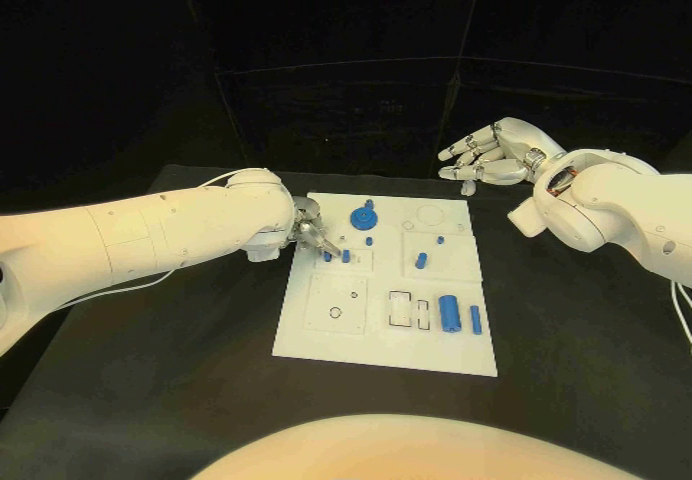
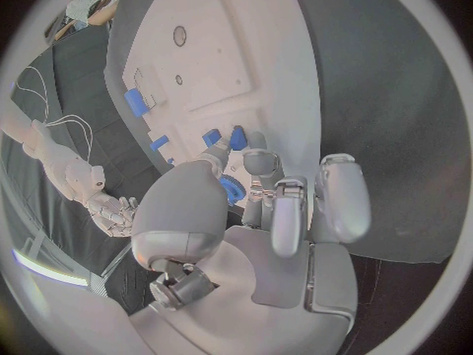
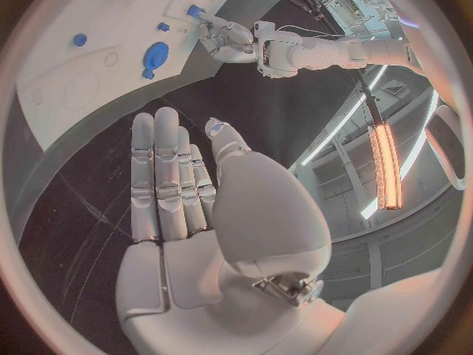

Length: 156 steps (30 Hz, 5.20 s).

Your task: Assemble the parts on the task board

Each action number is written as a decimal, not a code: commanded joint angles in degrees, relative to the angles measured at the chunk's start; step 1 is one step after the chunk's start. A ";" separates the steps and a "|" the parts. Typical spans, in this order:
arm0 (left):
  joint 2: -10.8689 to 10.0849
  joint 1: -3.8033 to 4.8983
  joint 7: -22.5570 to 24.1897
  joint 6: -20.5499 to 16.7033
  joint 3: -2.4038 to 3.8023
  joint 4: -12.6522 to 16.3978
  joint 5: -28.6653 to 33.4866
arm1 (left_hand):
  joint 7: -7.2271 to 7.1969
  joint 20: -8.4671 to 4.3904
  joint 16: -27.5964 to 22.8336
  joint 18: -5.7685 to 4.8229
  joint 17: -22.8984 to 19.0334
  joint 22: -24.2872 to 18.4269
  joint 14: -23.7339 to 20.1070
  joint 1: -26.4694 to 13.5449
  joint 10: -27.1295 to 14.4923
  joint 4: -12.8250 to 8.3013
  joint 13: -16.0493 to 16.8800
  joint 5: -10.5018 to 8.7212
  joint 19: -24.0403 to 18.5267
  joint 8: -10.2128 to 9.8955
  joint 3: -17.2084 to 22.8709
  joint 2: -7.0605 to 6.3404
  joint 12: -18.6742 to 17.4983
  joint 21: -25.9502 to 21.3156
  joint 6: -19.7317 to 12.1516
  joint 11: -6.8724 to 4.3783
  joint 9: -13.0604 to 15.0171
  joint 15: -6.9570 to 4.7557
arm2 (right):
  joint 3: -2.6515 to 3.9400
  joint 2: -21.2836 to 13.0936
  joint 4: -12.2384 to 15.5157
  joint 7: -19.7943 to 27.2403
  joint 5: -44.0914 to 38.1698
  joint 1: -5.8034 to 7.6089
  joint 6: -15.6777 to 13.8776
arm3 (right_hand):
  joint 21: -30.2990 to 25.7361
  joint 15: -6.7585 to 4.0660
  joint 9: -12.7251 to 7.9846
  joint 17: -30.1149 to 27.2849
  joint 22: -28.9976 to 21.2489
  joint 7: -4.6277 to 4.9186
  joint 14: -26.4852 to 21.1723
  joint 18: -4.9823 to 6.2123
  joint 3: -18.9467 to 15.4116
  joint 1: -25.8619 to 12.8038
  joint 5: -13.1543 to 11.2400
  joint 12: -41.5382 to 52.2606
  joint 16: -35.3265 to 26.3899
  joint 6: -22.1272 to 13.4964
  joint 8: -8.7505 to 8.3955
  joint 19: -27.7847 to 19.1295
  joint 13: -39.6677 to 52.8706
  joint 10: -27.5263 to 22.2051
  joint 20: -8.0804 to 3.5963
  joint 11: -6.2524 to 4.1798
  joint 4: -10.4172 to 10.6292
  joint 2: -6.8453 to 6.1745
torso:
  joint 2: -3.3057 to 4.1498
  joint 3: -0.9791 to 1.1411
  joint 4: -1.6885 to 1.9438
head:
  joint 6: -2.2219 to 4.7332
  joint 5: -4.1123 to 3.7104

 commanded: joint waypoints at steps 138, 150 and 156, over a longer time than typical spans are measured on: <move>1.49 -3.19 33.62 -11.58 4.93 -6.18 -14.05 | 6.02 3.35 -9.28 2.31 -6.70 -8.03 1.86 21.44 -8.25 -14.51 -42.08 0.02 -1.68 -25.43 17.82 -1.87 -45.63 -10.67 7.51 5.92 -21.85 3.82 | 0.04 1.30 -1.38 0.56 0.18 0.07 -0.18 | -0.34 0.14 -0.01 0.29 -0.10 0.44 0.22 0.22 0.77 -0.15 0.48 -0.16 -0.51 -0.20 -0.14 0.34 -0.41 -0.11 0.03 0.00 0.41 -0.10 | -0.07 0.08 0.15 | 0.97 -0.75; 1.81 -3.40 32.86 -7.72 4.92 -7.90 -14.06 | 5.97 3.35 -9.29 2.33 -6.77 -8.08 1.85 21.08 -8.14 -14.62 -42.08 -0.07 -1.74 -25.63 17.63 -2.15 -45.99 -10.77 7.53 5.91 -21.89 3.81 | 0.04 1.36 -1.44 0.52 0.18 0.07 -0.08 | -0.34 0.14 -0.01 0.29 -0.10 0.44 0.22 0.22 0.77 -0.15 0.48 -0.16 -0.51 -0.20 -0.14 0.34 -0.41 -0.11 0.03 0.00 0.41 -0.10 | 0.04 0.06 -0.04 | 0.86 -0.45; 2.37 -3.64 32.94 -7.51 4.91 -8.77 -14.48 | 5.97 3.35 -9.29 2.35 -6.80 -8.15 1.84 21.06 -8.14 -14.62 -42.08 -0.08 -1.77 -25.66 17.63 -2.15 -46.02 -10.85 7.52 5.91 -21.89 3.82 | 0.04 1.34 -1.38 0.48 0.18 0.07 -0.10 | -0.34 0.14 -0.01 0.29 -0.10 0.44 0.22 0.22 0.77 -0.15 0.48 -0.16 -0.51 -0.20 -0.14 0.34 -0.41 -0.11 0.03 0.00 0.41 -0.10 | 0.01 0.08 -0.02 | 0.86 -0.52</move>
